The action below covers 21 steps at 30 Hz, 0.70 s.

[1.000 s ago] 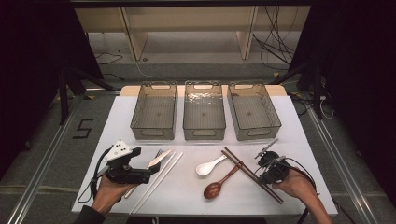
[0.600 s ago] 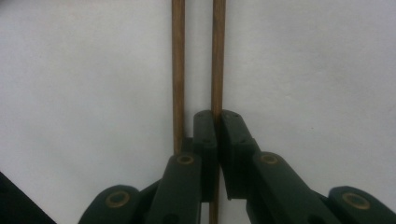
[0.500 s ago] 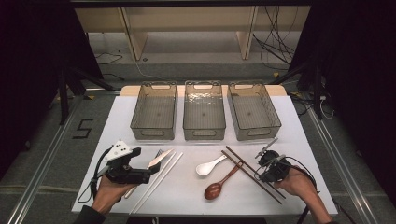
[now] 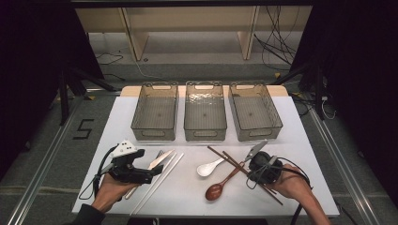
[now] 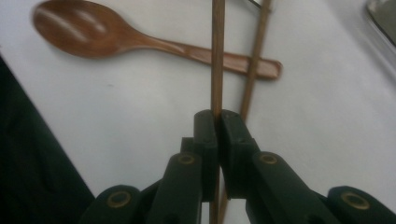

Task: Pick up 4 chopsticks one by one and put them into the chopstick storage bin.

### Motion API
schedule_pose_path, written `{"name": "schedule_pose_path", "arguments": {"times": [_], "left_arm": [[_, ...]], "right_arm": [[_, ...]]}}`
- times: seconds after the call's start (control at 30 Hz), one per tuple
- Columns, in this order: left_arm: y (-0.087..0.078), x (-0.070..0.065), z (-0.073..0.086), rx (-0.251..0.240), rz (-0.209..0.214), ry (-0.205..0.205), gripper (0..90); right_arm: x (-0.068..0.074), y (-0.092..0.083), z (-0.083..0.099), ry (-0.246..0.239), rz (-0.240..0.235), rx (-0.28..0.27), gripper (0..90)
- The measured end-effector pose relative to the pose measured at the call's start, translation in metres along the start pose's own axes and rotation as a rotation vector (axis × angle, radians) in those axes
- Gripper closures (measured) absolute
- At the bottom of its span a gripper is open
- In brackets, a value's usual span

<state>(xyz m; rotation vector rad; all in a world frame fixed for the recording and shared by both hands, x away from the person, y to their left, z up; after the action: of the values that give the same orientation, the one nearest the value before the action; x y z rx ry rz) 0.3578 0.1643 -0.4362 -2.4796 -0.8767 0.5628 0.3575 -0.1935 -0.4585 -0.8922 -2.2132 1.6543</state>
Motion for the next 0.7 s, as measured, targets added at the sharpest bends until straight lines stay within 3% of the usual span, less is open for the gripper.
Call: {"name": "schedule_pose_path", "arguments": {"times": [0.27,0.4,0.7], "left_arm": [[0.011,-0.010,-0.006,0.124,0.072,0.070,6.3],[0.022,-0.022,-0.012,0.189,0.092,0.146,6.6],[0.041,-0.038,-0.016,0.341,0.157,0.256,12.3]], "right_arm": [[0.030,-0.005,-0.019,-0.156,-0.035,-0.029,86.4],[0.040,-0.005,-0.024,-0.195,-0.045,-0.032,86.4],[0.054,0.000,-0.030,-0.285,-0.067,-0.039,86.3]]}}
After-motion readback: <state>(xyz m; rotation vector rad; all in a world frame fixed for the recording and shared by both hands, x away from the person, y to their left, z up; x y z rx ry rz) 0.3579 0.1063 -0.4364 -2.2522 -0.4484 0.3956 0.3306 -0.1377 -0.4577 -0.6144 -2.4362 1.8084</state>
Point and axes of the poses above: each handheld gripper's, and its own axes: y roughly forward along the jaws, z roughly out of its underside, x roughly to its left, the point moved 5 cm from there along y, roughly forward along the jaws, and after that the axes turned 7 degrees about z, right-handed, at the moved point
